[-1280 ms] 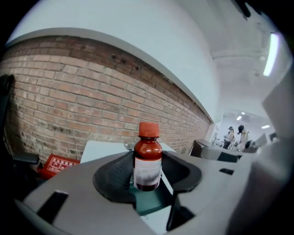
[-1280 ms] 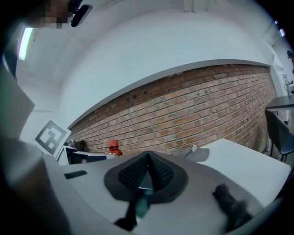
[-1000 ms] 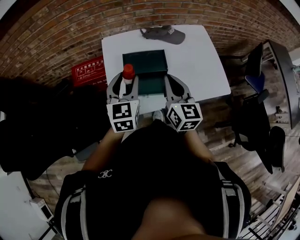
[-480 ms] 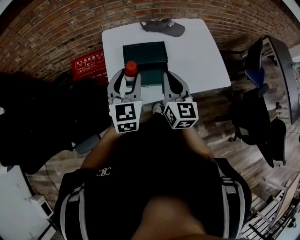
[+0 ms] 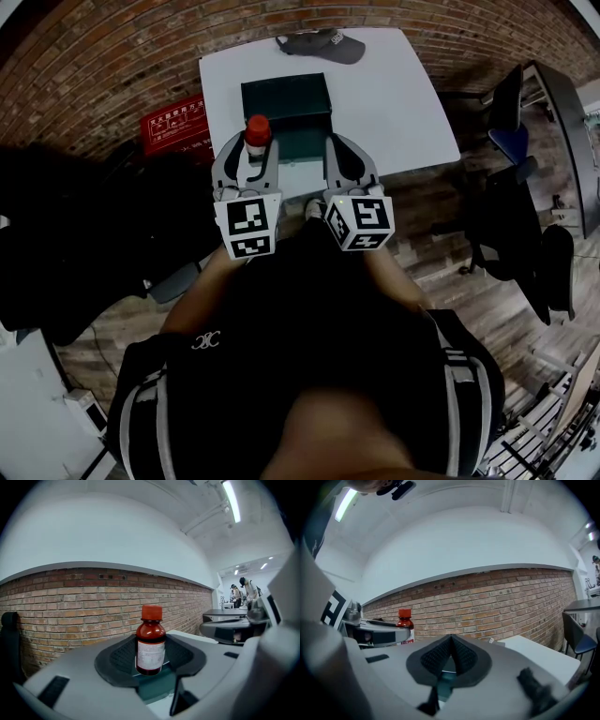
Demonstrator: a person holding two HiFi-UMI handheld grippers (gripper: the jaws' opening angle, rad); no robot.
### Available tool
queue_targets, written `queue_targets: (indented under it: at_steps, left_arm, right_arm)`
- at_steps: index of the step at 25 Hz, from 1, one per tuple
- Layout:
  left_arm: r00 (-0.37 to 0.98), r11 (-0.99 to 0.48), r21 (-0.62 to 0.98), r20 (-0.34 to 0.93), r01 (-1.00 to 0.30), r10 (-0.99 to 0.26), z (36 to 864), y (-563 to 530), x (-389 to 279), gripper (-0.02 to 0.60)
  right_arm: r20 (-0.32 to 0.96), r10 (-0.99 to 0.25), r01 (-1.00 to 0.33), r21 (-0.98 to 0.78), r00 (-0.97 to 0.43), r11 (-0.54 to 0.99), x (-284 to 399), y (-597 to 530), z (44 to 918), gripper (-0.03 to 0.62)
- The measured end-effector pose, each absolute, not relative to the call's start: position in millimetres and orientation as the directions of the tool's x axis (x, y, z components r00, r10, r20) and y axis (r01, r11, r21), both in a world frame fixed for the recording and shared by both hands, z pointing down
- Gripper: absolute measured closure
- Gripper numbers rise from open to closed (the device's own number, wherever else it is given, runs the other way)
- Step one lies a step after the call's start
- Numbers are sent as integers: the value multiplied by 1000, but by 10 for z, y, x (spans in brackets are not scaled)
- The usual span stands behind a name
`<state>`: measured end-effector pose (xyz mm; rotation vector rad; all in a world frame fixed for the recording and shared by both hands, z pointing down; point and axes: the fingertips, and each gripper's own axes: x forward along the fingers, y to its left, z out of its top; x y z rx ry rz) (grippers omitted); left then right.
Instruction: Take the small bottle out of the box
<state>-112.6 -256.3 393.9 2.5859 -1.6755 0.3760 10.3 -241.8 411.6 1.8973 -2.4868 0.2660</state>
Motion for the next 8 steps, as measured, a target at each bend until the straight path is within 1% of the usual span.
queue_targets:
  at_steps: [8]
  left_arm:
    - [416, -439, -95, 191, -893, -889, 3900, -2548, -1049, 382]
  right_arm:
    - [103, -967, -967, -133, -234, 219, 200, -2386, 4112, 565]
